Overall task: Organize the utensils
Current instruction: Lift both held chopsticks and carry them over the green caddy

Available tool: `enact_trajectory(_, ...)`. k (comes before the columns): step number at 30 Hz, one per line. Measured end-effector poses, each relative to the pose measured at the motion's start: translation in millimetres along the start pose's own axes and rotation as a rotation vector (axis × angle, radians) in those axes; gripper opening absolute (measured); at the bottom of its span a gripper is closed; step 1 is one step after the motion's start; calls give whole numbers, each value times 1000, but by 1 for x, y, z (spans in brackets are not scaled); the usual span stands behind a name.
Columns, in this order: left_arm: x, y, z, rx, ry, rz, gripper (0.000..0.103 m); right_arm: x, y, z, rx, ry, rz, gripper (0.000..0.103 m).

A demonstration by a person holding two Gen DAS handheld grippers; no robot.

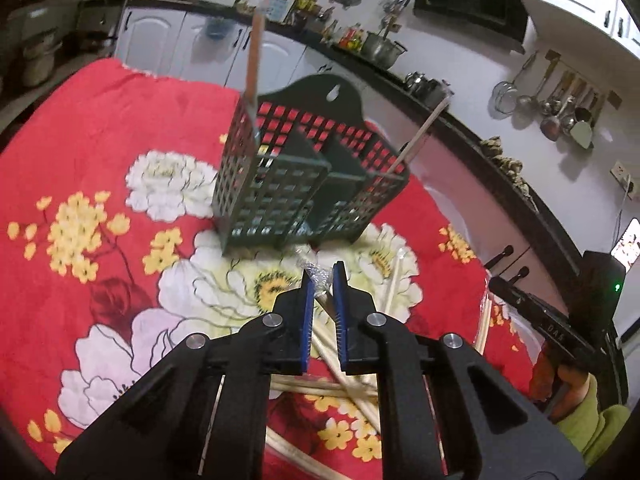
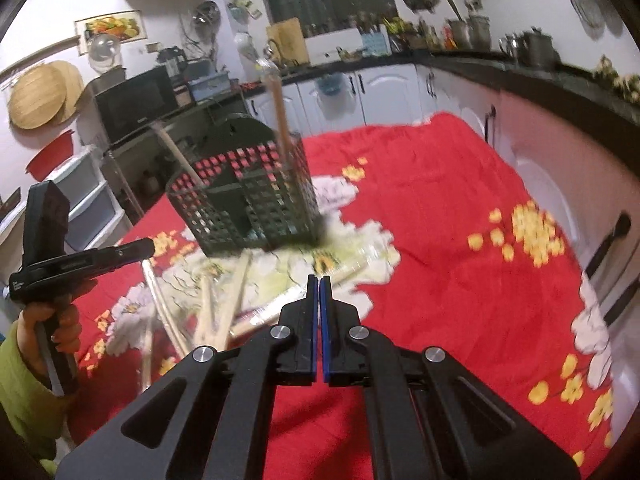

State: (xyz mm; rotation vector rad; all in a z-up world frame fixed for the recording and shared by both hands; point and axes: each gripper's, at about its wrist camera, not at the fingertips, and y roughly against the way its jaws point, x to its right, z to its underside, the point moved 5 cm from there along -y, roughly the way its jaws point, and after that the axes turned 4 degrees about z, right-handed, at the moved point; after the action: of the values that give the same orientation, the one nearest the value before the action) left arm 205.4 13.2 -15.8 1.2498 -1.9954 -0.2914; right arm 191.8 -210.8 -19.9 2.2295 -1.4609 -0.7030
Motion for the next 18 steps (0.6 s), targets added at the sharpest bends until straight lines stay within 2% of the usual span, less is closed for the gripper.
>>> enact_trajectory(11, 40, 18, -27, 49, -96, 61, 4, -32, 37, -46, 116, 128, -25, 1)
enact_trajectory(18, 70, 29, -43, 75, -153, 118, 3, -42, 46, -59, 153, 157, -35, 1)
